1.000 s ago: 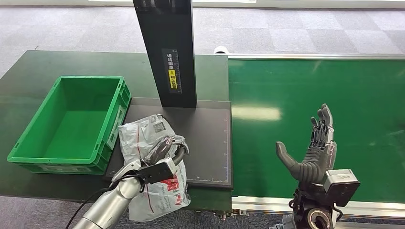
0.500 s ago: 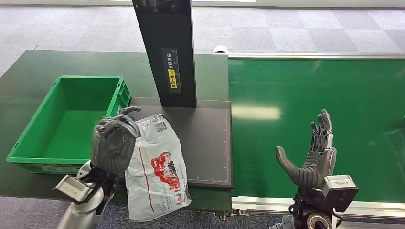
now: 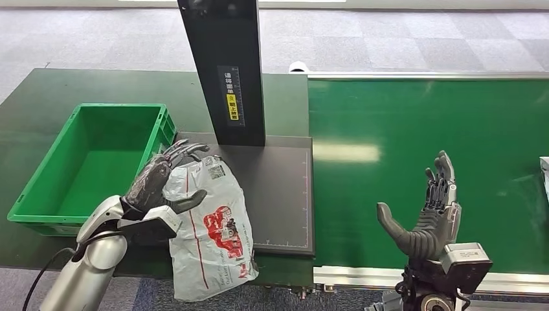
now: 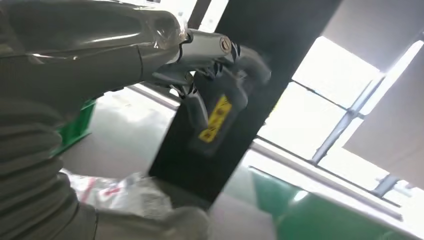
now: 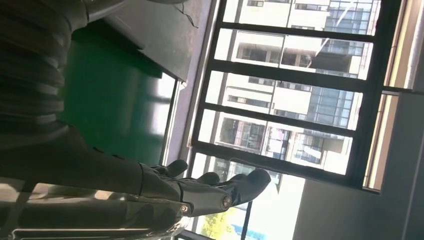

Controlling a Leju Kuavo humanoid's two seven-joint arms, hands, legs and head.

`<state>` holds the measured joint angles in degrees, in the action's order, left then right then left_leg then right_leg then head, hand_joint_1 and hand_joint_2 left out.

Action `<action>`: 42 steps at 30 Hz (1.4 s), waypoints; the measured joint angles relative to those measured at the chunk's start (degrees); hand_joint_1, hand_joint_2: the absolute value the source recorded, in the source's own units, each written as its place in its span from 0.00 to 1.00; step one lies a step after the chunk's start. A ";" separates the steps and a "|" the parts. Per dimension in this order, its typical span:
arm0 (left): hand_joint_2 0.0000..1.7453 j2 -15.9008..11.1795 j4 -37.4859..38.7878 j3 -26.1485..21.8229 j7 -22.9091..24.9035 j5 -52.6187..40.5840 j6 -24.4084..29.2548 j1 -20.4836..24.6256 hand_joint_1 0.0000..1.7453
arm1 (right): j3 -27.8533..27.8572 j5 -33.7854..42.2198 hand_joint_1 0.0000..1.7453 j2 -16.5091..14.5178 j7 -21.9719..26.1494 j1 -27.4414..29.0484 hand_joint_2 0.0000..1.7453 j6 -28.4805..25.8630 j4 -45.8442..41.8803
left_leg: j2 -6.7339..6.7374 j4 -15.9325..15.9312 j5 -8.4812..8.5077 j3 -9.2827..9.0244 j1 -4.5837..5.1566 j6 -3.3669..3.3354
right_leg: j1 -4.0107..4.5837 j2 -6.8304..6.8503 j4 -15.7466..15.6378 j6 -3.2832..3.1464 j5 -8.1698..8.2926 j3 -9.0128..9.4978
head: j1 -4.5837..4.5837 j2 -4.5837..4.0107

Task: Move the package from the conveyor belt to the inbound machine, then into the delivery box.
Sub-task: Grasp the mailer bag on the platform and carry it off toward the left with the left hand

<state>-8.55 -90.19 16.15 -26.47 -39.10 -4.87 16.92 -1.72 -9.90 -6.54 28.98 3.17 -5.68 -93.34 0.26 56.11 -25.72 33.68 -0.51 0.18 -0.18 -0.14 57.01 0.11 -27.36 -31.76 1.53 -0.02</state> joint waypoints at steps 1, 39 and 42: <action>1.00 -0.44 1.44 -0.38 0.32 -0.77 -0.22 0.01 0.00 | 0.16 -0.06 0.00 0.00 -0.05 0.03 1.00 0.12 -0.08 | 0.00 0.00 0.00 0.01 -0.01 0.00 | 0.01 0.00 0.00 0.00 -0.01 -0.01 | 0.01 0.00; 1.00 -9.78 27.73 5.85 6.79 -10.64 -8.35 5.85 0.00 | 1.34 -0.76 0.00 0.28 -0.85 -1.26 1.00 1.22 0.70 | -0.07 -0.26 0.00 -0.90 -0.04 0.13 | 0.07 0.02 0.03 -0.20 -0.12 0.84 | -0.02 0.00; 1.00 -9.78 27.98 6.19 6.73 -10.64 -8.39 6.13 0.00 | 1.34 -0.76 0.00 0.28 -0.85 -1.29 1.00 1.22 0.76 | -0.13 -0.26 0.00 -0.87 -0.03 0.13 | 0.04 0.05 0.03 -0.20 -0.13 0.84 | -0.02 0.00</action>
<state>-18.34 -62.21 22.33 -19.74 -49.75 -13.26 23.05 -0.37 -10.67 -6.25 28.13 1.87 -4.46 -92.58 0.13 55.85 -25.72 32.81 -0.53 0.31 -0.14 -0.09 57.04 -0.08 -27.49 -30.92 1.51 -0.02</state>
